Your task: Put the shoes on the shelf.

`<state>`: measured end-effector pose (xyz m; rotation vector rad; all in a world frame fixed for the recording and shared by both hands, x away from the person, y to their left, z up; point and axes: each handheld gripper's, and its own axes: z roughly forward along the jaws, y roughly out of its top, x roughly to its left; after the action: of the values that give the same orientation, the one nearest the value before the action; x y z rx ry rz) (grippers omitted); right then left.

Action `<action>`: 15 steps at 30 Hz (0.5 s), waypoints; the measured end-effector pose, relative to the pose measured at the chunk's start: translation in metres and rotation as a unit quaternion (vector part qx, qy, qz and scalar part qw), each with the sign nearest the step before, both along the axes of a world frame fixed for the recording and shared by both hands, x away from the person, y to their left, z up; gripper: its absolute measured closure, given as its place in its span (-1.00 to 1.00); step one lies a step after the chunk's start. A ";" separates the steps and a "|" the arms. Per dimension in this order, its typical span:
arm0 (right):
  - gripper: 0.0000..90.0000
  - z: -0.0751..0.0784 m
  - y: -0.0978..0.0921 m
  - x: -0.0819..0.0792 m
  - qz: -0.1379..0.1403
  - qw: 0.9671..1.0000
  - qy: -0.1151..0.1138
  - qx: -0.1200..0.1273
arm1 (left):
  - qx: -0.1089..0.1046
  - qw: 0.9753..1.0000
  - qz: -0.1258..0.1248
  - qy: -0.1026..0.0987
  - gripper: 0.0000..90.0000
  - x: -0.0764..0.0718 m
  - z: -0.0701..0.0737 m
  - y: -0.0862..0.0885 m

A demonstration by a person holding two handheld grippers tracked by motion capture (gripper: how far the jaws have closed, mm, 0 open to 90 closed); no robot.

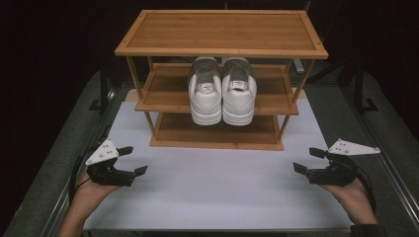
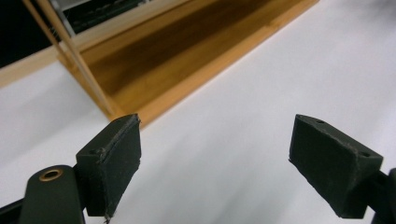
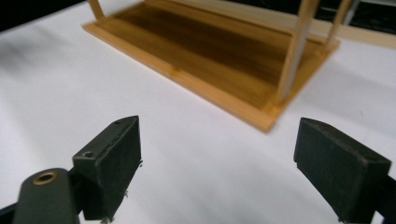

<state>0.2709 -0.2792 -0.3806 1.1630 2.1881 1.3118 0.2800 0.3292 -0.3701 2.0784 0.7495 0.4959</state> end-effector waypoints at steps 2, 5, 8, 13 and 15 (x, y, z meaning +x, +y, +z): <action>-0.69 -0.010 -0.003 -0.004 -0.010 1.000 0.011 -0.011 | 0.005 1.000 0.004 0.009 -0.66 -0.004 -0.007 0.002; -0.70 -0.018 -0.004 -0.007 -0.020 0.999 0.016 -0.023 | 0.024 0.999 0.011 0.021 -0.67 -0.009 -0.020 0.006; -0.72 -0.029 -0.004 -0.010 -0.026 0.998 0.026 -0.043 | 0.032 0.999 0.018 0.039 -0.68 -0.012 -0.034 0.011; -0.78 -0.045 -0.007 -0.014 -0.036 0.996 0.046 -0.069 | 0.055 0.996 0.036 0.060 -0.79 -0.017 -0.055 0.020; -0.81 -0.051 -0.008 -0.016 -0.041 0.995 0.055 -0.077 | 0.058 0.995 0.041 0.067 -0.81 -0.019 -0.061 0.024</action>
<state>0.2551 -0.2871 -0.4317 1.2780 2.2463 1.0491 0.2612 0.3536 -0.4311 2.2132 0.9063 0.4575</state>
